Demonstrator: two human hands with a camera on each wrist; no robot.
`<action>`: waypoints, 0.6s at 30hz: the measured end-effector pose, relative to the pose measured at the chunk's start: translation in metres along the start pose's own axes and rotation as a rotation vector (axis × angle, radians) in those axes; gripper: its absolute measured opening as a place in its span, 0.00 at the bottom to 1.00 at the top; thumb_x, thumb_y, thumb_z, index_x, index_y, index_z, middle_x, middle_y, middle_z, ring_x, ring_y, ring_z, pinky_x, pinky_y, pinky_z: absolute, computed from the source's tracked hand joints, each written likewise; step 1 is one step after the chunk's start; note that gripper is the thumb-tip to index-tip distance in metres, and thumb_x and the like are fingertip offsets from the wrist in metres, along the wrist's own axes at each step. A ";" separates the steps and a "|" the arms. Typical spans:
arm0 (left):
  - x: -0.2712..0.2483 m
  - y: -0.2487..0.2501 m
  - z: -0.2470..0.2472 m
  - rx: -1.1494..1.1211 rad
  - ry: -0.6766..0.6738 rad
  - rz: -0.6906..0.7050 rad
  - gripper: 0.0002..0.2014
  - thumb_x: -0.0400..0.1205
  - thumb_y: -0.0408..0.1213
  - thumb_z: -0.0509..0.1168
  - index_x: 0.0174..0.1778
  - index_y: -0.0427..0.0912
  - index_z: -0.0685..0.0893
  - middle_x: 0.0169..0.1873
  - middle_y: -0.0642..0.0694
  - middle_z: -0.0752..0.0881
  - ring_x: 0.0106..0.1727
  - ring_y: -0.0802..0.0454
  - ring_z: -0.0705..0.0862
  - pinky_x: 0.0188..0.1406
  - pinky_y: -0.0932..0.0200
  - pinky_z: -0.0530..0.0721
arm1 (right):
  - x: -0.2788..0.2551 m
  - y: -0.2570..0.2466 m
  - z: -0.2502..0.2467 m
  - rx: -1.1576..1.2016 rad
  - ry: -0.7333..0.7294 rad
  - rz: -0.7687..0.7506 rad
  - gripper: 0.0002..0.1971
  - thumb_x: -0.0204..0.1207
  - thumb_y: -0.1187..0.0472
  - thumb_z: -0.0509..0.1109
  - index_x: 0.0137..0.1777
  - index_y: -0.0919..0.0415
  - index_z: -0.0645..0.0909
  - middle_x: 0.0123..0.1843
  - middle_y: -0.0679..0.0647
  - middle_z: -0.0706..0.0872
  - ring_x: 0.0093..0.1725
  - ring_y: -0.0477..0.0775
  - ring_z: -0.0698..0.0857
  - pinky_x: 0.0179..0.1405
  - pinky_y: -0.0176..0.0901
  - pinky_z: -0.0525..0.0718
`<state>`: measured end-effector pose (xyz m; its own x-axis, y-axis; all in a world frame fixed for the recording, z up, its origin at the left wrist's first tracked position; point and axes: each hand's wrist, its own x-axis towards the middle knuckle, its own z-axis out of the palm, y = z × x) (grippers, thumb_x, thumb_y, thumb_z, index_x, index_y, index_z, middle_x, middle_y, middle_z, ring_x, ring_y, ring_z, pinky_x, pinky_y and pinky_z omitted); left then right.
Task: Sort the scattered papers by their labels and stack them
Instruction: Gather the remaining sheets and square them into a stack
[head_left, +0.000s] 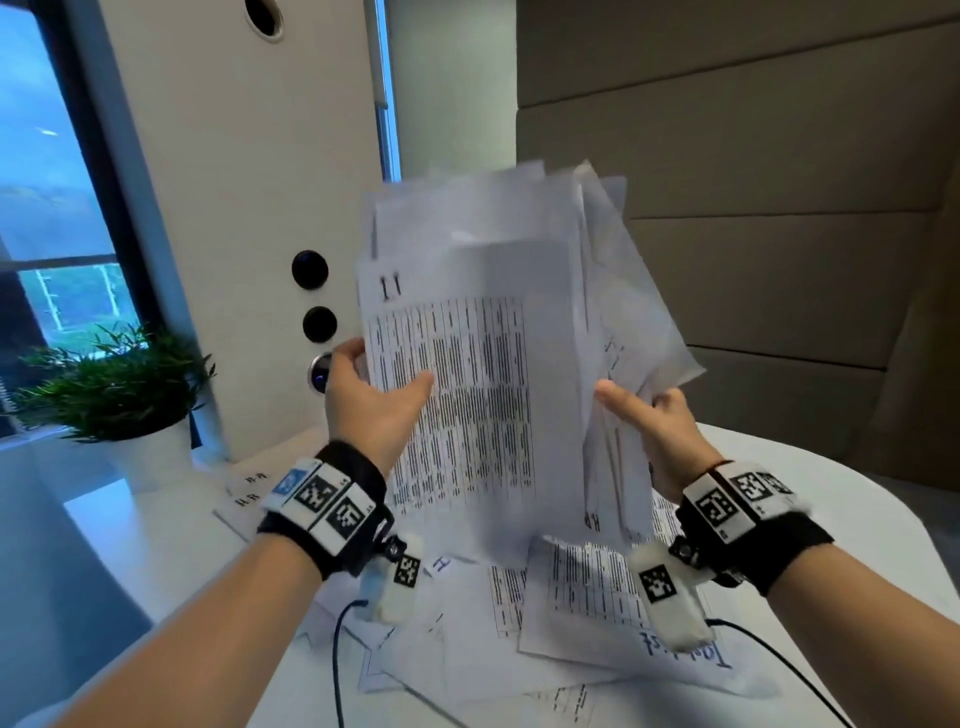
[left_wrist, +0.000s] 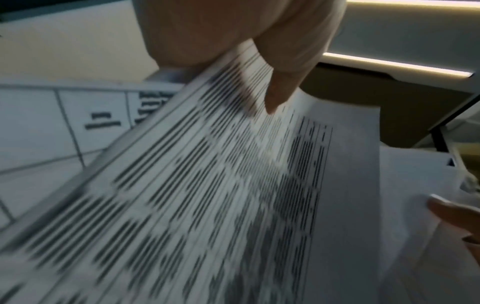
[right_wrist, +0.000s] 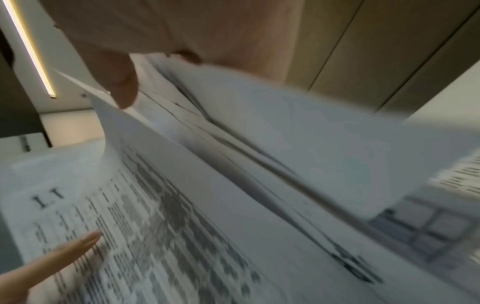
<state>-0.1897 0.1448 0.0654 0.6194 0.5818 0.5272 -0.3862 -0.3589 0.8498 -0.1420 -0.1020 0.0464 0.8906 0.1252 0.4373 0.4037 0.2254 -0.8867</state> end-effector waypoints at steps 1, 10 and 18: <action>-0.001 -0.005 -0.002 0.017 -0.036 -0.016 0.32 0.70 0.37 0.79 0.69 0.42 0.73 0.54 0.53 0.83 0.51 0.59 0.84 0.51 0.70 0.80 | -0.001 0.003 -0.004 0.006 -0.031 0.030 0.33 0.57 0.44 0.83 0.60 0.59 0.82 0.55 0.51 0.90 0.59 0.51 0.87 0.72 0.61 0.76; 0.001 -0.028 -0.013 -0.049 -0.363 -0.181 0.34 0.71 0.36 0.78 0.72 0.44 0.71 0.61 0.55 0.80 0.61 0.58 0.78 0.68 0.59 0.66 | -0.002 0.007 -0.007 -0.115 -0.385 -0.136 0.50 0.55 0.32 0.79 0.79 0.40 0.65 0.80 0.43 0.71 0.81 0.50 0.66 0.81 0.65 0.59; 0.007 -0.055 -0.012 -0.104 -0.549 -0.295 0.56 0.58 0.53 0.83 0.80 0.51 0.61 0.73 0.49 0.74 0.74 0.48 0.71 0.76 0.40 0.60 | -0.009 0.002 -0.017 0.137 -0.544 0.020 0.42 0.62 0.36 0.78 0.77 0.44 0.71 0.79 0.56 0.72 0.77 0.61 0.73 0.71 0.66 0.75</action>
<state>-0.1724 0.1771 0.0222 0.9598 0.1761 0.2184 -0.1927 -0.1520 0.9694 -0.1455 -0.1190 0.0377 0.6467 0.6029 0.4672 0.3244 0.3370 -0.8839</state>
